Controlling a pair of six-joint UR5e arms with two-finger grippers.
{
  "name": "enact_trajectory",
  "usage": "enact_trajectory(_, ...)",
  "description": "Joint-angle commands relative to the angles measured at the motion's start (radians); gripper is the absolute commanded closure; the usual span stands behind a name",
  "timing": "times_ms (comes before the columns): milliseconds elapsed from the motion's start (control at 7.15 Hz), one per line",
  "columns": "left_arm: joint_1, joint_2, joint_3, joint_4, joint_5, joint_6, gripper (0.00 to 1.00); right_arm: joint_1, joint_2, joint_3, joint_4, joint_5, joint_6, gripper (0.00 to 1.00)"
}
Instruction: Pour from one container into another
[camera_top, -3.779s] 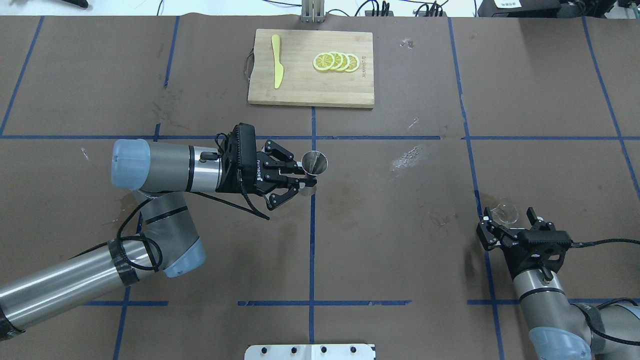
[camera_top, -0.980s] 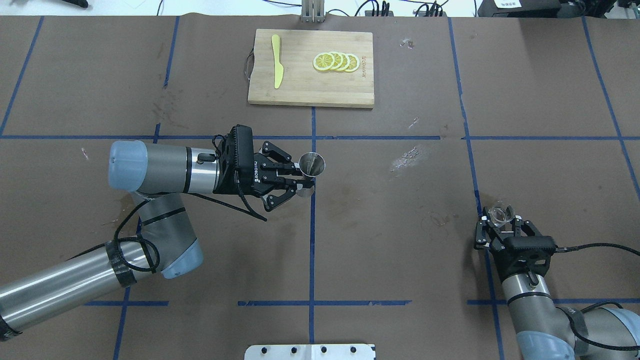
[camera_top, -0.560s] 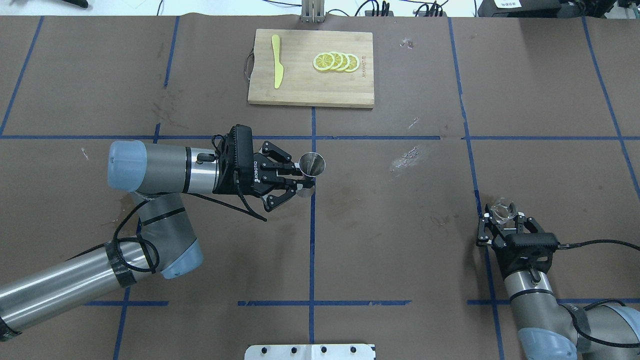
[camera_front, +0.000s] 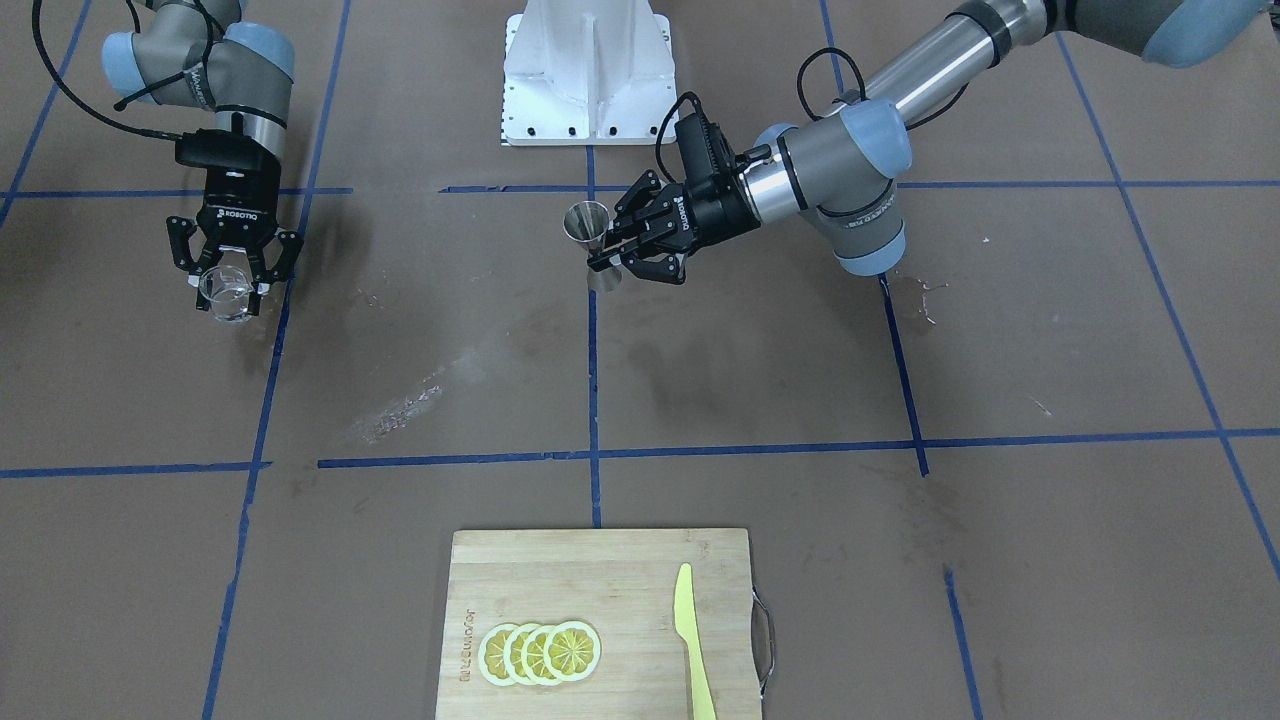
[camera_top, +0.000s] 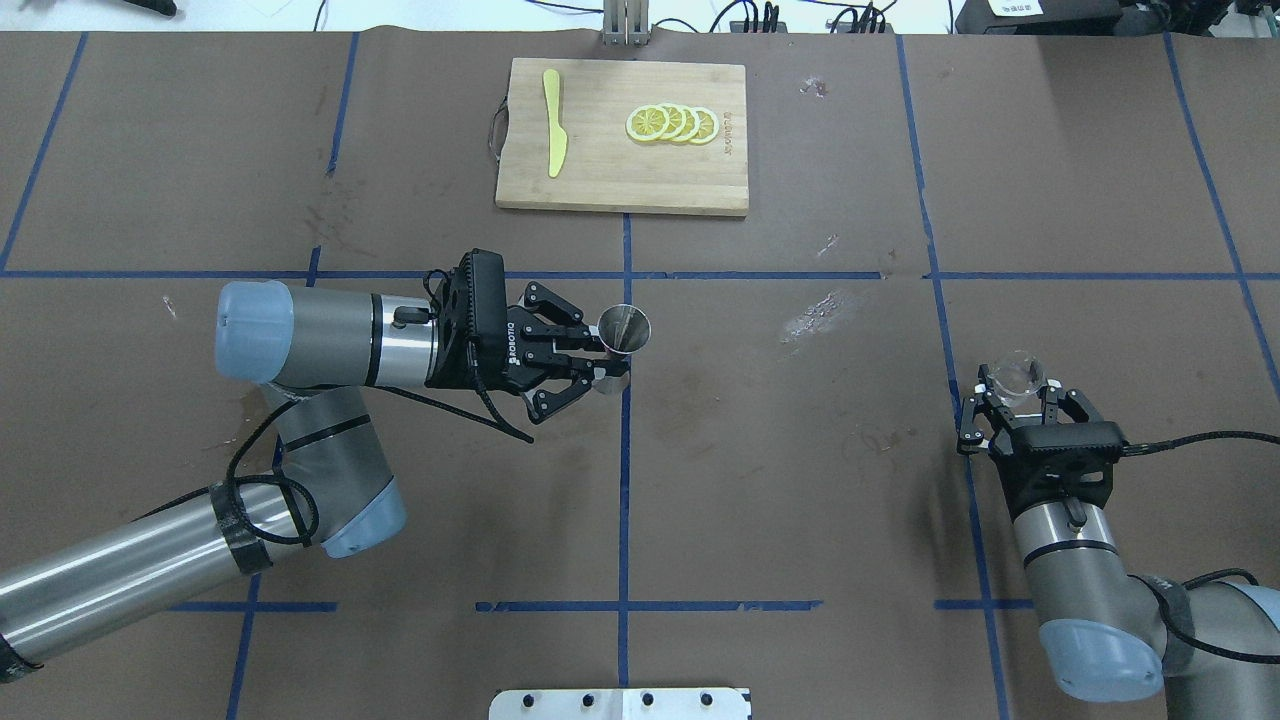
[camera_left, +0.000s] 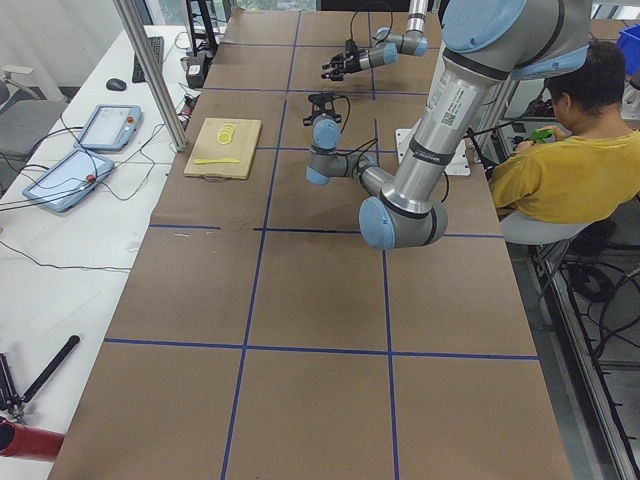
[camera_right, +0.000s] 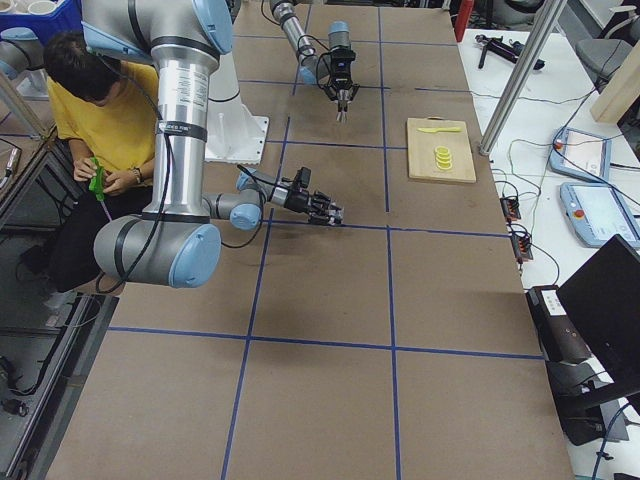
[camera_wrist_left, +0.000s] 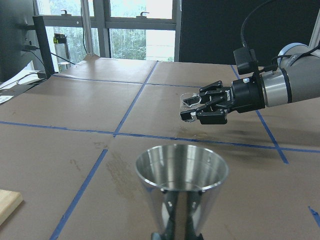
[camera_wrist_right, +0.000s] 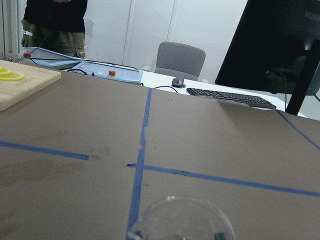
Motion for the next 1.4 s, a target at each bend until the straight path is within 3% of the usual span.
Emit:
enact_trajectory(0, 0.0, 0.0, 0.0, 0.0, 0.0, 0.0, 1.0, 0.056, 0.015, 0.071, 0.0, 0.039, -0.181, 1.0)
enact_trajectory(280, 0.003, 0.0, 0.002, 0.002, 0.002, 0.0, 1.0, 0.066, 0.034, 0.168, 0.012, 0.045, -0.361, 1.0)
enact_trajectory(420, 0.006, 0.0, 0.002, 0.003, 0.027, 0.0, 1.0, 0.073, 0.107, 0.179, 0.012, 0.032, -0.488, 1.0)
enact_trajectory(840, 0.018, -0.001, 0.003, 0.008, 0.049, 0.0, 1.0, 0.073, 0.236, 0.181, -0.002, 0.047, -0.521, 1.0)
enact_trajectory(1120, 0.029, -0.003, 0.003, 0.011, 0.057, 0.0, 1.0, 0.07, 0.313, 0.184, -0.109, 0.048, -0.564, 1.0)
enact_trajectory(1260, 0.052, -0.006, 0.003, 0.011, 0.11, 0.003, 1.0, 0.067, 0.377, 0.181, -0.196, 0.048, -0.569, 1.0)
